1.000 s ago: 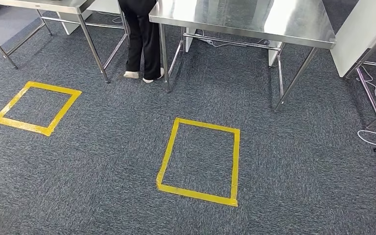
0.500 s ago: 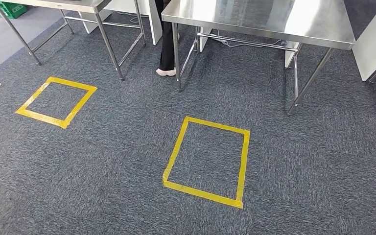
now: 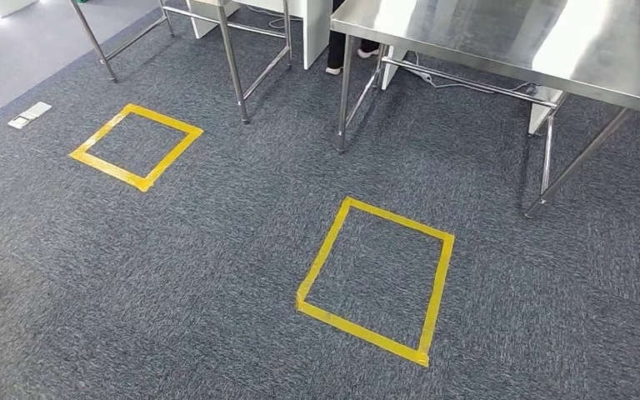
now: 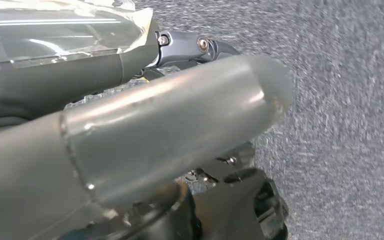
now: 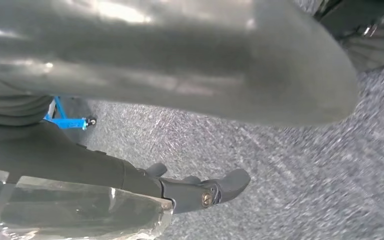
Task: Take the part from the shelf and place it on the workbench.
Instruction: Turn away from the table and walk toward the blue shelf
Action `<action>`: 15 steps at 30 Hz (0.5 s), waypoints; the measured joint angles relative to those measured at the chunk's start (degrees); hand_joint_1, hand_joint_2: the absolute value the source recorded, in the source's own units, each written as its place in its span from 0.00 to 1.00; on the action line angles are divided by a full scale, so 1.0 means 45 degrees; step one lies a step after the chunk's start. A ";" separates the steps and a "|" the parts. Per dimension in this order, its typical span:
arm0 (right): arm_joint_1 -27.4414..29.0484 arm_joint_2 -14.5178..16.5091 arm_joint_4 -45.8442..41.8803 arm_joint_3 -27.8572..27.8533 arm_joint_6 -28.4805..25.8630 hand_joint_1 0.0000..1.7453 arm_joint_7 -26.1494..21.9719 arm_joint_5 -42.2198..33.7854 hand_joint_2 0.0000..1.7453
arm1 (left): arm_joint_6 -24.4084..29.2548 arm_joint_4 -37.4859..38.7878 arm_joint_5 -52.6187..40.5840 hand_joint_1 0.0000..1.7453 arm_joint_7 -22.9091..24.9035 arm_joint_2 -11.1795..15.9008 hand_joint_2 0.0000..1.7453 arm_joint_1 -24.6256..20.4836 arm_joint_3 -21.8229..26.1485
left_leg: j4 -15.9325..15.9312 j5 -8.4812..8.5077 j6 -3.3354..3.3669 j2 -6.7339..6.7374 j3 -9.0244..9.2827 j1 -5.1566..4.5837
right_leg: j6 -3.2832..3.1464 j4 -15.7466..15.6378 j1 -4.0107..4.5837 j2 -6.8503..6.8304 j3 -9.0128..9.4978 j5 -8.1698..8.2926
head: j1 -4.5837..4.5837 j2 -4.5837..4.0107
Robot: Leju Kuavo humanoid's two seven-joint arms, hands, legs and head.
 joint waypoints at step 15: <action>0.0015 -0.0024 0.0005 0.0024 0.0000 0.00 -0.0015 0.0002 0.00 | 0.0001 0.0001 0.0013 0.00 -0.0022 -0.0018 0.00 0.0055 0.0025 | 0.0357 0.0043 -0.0293 -0.1439 -0.0457 -0.0040 | -0.0165 -0.0554 -0.0188 0.1149 0.0257 0.0384 | -0.0015 0.0000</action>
